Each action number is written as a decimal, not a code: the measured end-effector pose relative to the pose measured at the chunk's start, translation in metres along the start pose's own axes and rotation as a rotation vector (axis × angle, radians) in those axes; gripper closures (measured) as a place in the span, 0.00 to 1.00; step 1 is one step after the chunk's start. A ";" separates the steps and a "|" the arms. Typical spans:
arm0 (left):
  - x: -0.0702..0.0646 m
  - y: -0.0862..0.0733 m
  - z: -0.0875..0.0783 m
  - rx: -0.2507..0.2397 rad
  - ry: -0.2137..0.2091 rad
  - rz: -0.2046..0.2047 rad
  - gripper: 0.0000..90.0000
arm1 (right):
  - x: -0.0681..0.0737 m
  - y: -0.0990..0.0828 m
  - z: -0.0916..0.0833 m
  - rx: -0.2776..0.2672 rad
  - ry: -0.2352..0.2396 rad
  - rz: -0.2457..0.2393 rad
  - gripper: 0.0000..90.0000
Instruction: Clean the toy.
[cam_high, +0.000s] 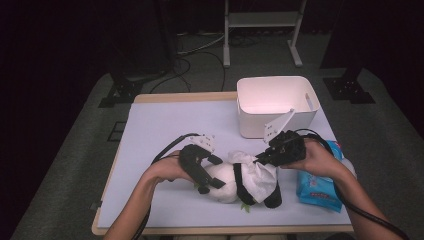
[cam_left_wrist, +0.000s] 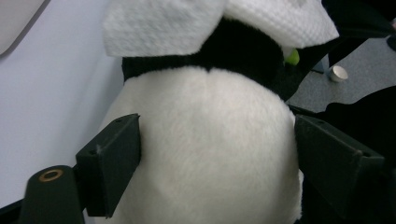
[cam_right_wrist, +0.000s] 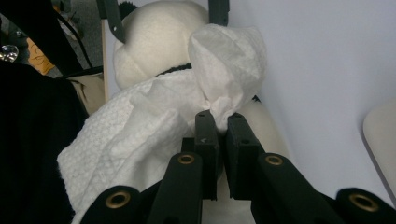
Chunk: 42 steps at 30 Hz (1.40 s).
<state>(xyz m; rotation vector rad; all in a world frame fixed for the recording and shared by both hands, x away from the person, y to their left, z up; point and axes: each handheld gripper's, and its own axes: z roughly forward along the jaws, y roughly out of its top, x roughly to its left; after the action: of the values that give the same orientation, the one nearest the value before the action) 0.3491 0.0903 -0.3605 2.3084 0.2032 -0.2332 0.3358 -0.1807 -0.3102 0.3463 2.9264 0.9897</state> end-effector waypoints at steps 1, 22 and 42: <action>0.001 0.000 0.000 0.000 0.001 -0.008 0.15 | 0.001 0.000 0.000 0.003 0.003 0.001 0.93; 0.016 0.007 0.029 0.128 -0.078 -0.064 0.08 | 0.002 -0.009 0.006 0.009 0.050 0.006 0.93; 0.012 0.020 -0.001 0.058 0.085 0.069 0.38 | -0.011 0.003 -0.010 -0.029 0.011 0.020 0.93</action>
<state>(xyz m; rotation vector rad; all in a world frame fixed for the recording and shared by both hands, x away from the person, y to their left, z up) 0.3655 0.0786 -0.3484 2.3805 0.1610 -0.1077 0.3461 -0.1869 -0.3011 0.3709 2.9209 1.0396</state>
